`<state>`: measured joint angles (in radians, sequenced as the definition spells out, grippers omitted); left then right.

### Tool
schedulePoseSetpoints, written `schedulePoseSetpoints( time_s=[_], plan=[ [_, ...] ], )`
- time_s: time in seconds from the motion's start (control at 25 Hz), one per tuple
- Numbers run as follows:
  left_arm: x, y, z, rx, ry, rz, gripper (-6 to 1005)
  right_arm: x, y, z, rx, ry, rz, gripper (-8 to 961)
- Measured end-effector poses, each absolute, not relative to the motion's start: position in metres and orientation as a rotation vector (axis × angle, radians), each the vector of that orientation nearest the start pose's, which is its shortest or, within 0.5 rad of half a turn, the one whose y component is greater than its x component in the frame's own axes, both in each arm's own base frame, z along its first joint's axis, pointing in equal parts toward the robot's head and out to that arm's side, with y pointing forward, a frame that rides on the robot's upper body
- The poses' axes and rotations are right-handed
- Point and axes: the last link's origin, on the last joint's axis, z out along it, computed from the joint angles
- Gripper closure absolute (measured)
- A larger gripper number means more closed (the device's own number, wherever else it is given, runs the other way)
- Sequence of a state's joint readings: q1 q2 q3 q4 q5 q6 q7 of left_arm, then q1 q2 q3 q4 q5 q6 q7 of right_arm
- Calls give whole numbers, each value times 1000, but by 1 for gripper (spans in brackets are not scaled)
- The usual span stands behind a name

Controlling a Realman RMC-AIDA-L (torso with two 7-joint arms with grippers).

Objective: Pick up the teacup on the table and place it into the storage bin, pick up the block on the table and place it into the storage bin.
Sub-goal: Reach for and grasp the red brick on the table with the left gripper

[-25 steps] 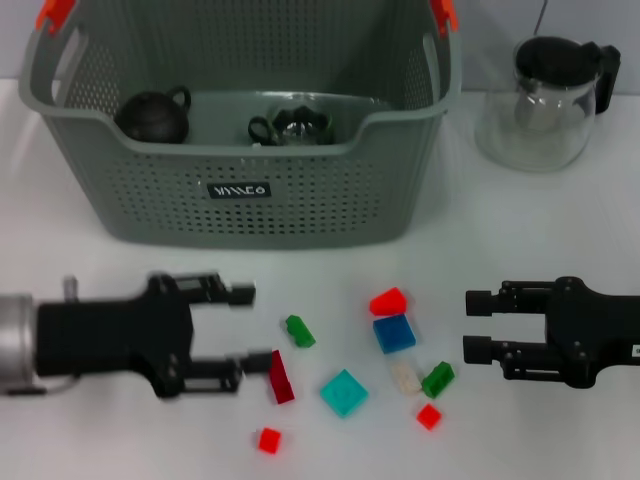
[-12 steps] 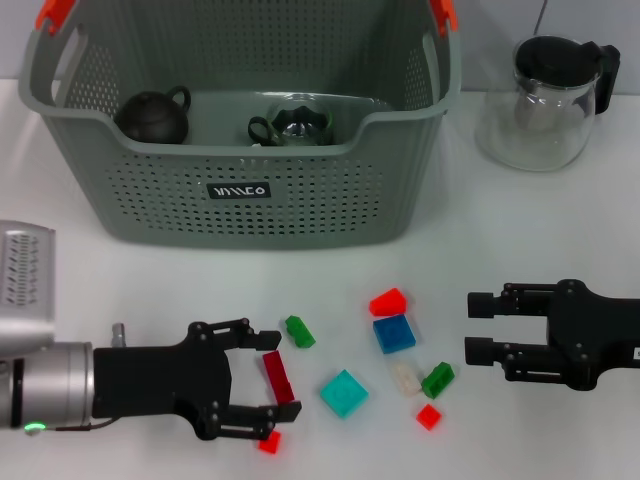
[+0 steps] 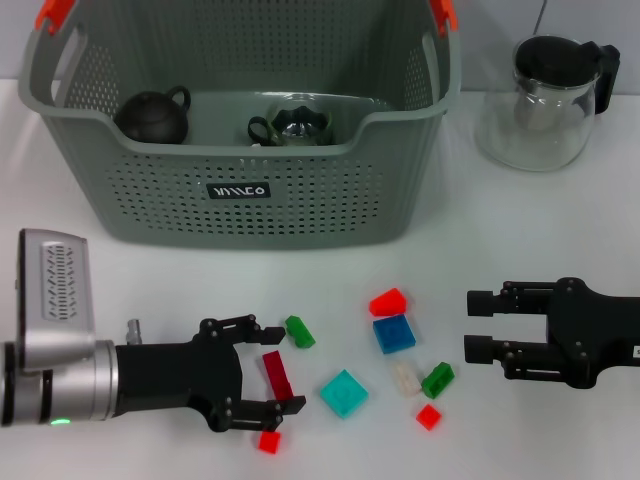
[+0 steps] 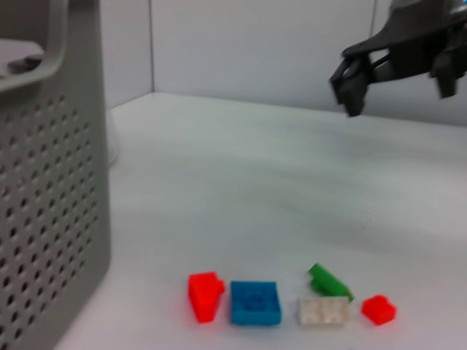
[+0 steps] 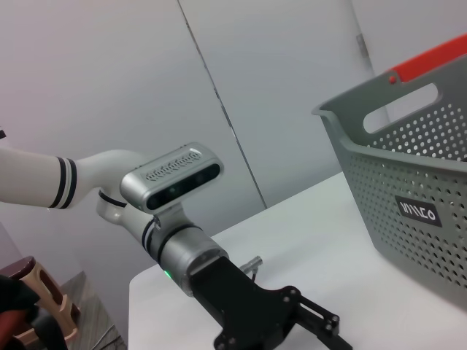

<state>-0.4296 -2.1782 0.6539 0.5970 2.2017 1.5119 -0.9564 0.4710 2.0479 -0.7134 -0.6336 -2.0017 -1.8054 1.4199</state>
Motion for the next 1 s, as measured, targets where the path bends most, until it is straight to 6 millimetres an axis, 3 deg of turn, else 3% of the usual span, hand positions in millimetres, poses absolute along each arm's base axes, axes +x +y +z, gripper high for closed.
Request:
schedulePoseSetpoints(
  time_s=[0.4, 1.0],
  plan=[
    [-300, 274, -70, -2833, -294, -449, 156, 266, 285, 6, -2908, 713, 849, 300],
    [-307, 274, -70, -2808, -308, -414, 158, 267, 284, 6, -2910, 714, 850, 300]
  ],
)
